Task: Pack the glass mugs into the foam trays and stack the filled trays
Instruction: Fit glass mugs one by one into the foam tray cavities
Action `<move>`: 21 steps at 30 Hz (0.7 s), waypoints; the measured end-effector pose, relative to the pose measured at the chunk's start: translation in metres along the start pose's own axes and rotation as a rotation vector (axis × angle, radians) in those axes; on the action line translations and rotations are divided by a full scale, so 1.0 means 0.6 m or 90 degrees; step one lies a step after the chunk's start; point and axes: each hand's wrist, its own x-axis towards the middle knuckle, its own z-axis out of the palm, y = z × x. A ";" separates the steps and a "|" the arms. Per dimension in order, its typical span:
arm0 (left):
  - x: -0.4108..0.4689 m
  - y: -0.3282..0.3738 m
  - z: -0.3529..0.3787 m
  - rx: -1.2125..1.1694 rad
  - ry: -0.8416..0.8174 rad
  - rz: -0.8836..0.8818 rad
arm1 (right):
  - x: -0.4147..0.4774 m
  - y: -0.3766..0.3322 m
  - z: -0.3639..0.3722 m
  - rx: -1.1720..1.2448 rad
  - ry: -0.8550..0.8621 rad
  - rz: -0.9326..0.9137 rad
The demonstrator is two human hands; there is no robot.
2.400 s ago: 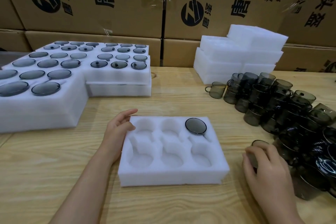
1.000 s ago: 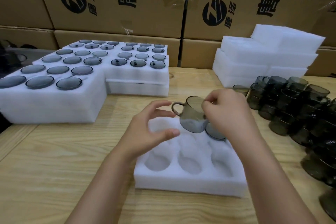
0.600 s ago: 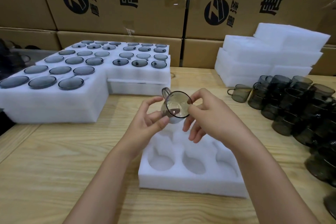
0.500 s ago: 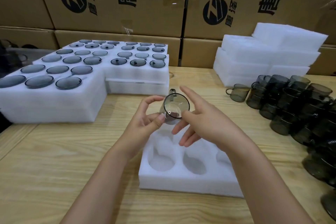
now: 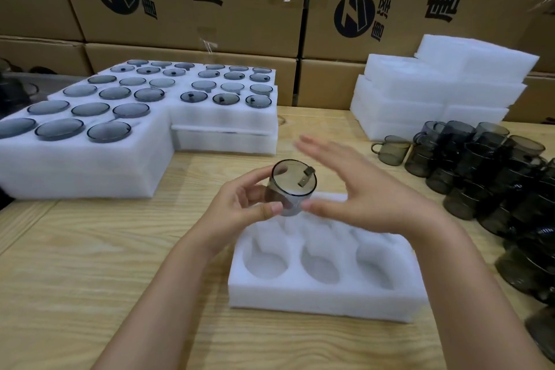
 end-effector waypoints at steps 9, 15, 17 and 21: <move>0.002 -0.010 0.000 -0.004 0.011 0.027 | 0.012 0.032 0.015 0.067 0.077 0.033; 0.011 -0.033 0.009 -0.002 0.111 0.066 | 0.014 0.057 0.018 0.044 0.178 0.191; 0.012 -0.036 0.007 -0.007 0.117 0.070 | 0.015 0.058 0.020 0.033 0.177 0.221; 0.014 -0.041 0.007 -0.006 0.120 0.072 | 0.017 0.056 0.030 0.002 0.142 0.252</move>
